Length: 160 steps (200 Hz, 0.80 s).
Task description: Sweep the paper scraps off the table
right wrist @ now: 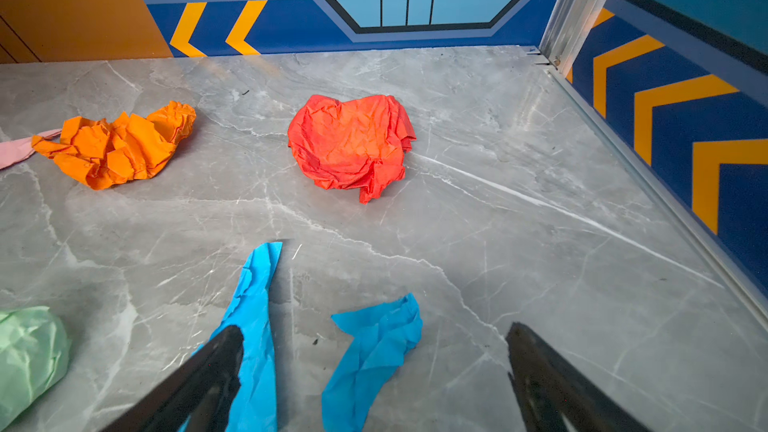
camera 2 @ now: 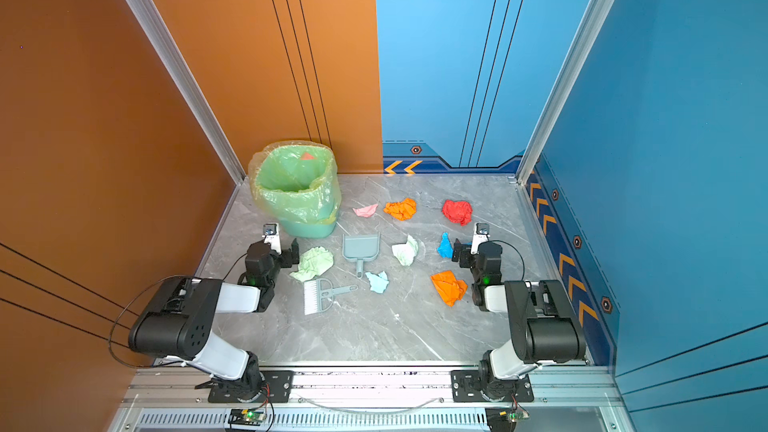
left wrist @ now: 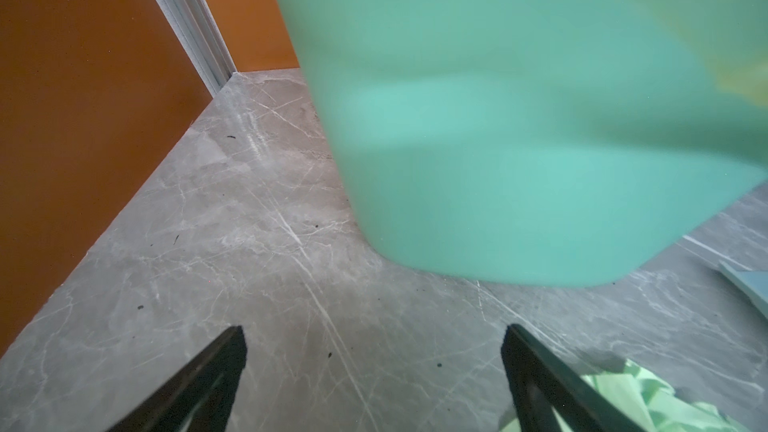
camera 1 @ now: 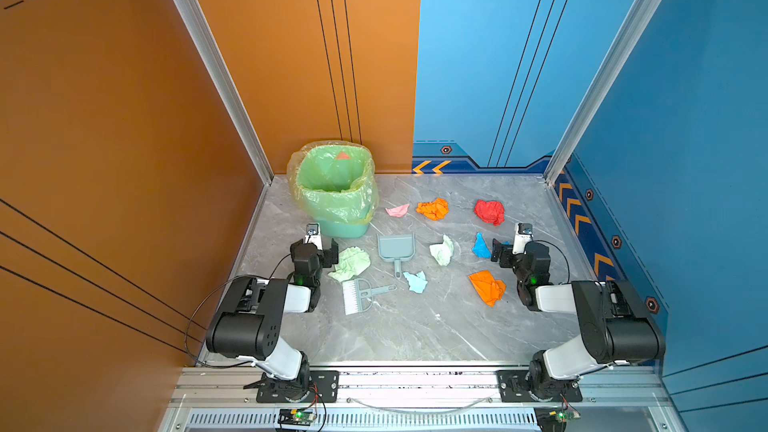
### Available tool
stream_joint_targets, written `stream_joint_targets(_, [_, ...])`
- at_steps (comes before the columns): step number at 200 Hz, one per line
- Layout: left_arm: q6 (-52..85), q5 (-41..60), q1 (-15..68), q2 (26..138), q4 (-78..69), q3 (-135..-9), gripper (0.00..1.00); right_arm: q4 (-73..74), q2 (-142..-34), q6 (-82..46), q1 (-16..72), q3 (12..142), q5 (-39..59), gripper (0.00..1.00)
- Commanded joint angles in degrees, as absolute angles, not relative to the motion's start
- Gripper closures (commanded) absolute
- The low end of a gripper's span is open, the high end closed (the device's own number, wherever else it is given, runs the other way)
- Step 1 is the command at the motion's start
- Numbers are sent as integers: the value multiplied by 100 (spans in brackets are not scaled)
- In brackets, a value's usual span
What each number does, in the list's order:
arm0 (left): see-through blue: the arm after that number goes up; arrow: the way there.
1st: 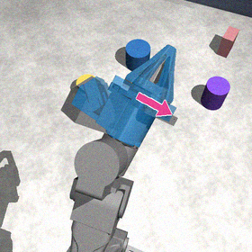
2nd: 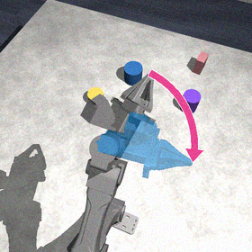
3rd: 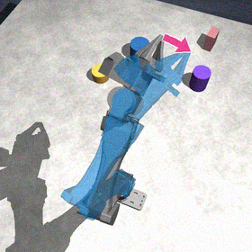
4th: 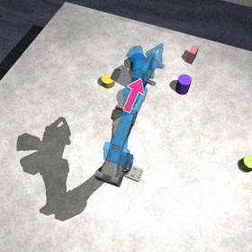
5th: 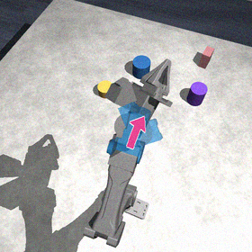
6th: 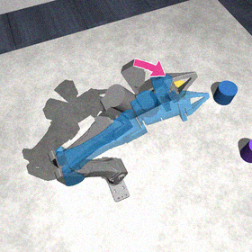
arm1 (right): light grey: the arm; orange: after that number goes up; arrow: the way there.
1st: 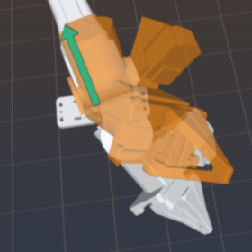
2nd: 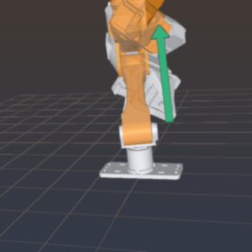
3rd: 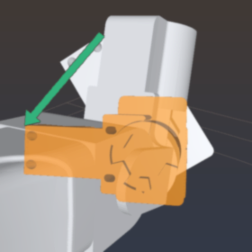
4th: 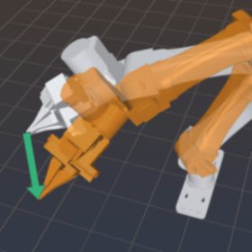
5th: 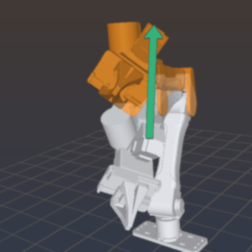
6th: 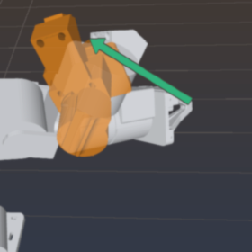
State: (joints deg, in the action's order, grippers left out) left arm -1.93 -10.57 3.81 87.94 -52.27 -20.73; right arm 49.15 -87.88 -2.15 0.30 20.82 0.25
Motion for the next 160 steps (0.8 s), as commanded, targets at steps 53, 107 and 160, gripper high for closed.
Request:
stream_joint_targets(53, [-587, -247, 575, 6247, -2634, -2332, 2, 3327, -8106, 49, -44, 2747, 966, 0])
stream_joint_targets(107, [-884, -473, 1137, 5015, -958, -2453, 2, 1203, -7175, 339, 176, 3751, 1862, 0])
stream_joint_targets(160, [-2006, -466, 2286, 5130, -45, -2621, 2, -1106, -6991, 932, 866, 4976, 2649, 0])
